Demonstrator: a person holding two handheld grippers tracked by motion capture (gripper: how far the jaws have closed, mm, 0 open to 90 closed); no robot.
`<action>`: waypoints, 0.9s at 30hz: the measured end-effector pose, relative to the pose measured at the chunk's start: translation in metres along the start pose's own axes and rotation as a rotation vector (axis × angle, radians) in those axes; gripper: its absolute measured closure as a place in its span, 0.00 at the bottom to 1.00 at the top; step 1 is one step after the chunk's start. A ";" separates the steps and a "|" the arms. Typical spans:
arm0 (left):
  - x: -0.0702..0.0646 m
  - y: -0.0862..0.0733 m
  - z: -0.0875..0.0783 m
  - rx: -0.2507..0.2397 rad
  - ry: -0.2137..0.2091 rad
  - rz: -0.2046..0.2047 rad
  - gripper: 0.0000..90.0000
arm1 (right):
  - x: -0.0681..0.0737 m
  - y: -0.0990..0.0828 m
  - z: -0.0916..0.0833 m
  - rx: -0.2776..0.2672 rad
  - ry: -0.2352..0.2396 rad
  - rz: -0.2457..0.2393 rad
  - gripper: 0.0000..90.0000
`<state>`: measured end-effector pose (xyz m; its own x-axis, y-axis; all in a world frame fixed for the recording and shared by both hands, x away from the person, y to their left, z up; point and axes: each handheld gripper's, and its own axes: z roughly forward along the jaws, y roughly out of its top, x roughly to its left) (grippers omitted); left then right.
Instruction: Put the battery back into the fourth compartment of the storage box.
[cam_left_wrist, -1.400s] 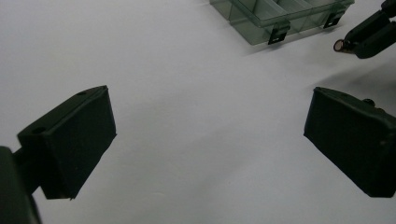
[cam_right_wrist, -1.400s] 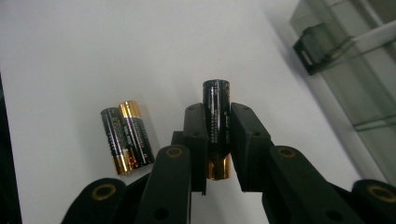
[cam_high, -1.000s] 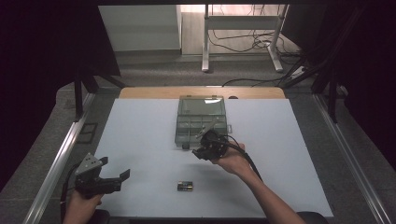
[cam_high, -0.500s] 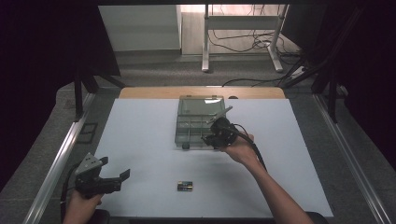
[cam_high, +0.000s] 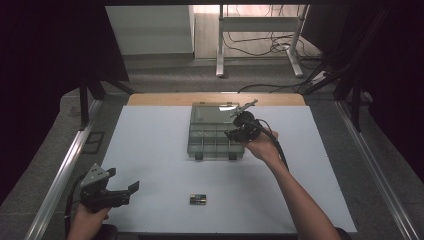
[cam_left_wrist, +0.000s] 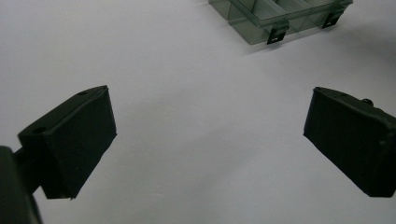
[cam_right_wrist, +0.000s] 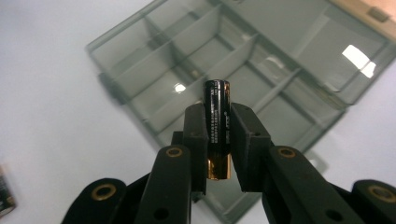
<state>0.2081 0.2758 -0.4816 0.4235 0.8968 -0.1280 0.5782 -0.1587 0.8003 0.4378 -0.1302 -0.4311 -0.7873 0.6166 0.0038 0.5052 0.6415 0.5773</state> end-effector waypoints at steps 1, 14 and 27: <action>0.000 0.000 0.000 0.000 0.000 -0.001 0.03 | -0.003 0.001 0.000 0.001 -0.006 0.004 0.85; 0.001 0.000 0.000 0.000 -0.004 -0.009 0.04 | -0.033 0.010 0.015 0.010 -0.059 0.077 0.85; 0.002 0.000 0.000 -0.002 -0.007 -0.015 0.04 | -0.046 0.006 0.042 0.052 -0.083 0.133 0.77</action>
<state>0.2085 0.2776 -0.4820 0.4197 0.8962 -0.1439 0.5829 -0.1446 0.7996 0.4924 -0.1357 -0.4620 -0.6814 0.7319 0.0092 0.6225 0.5728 0.5333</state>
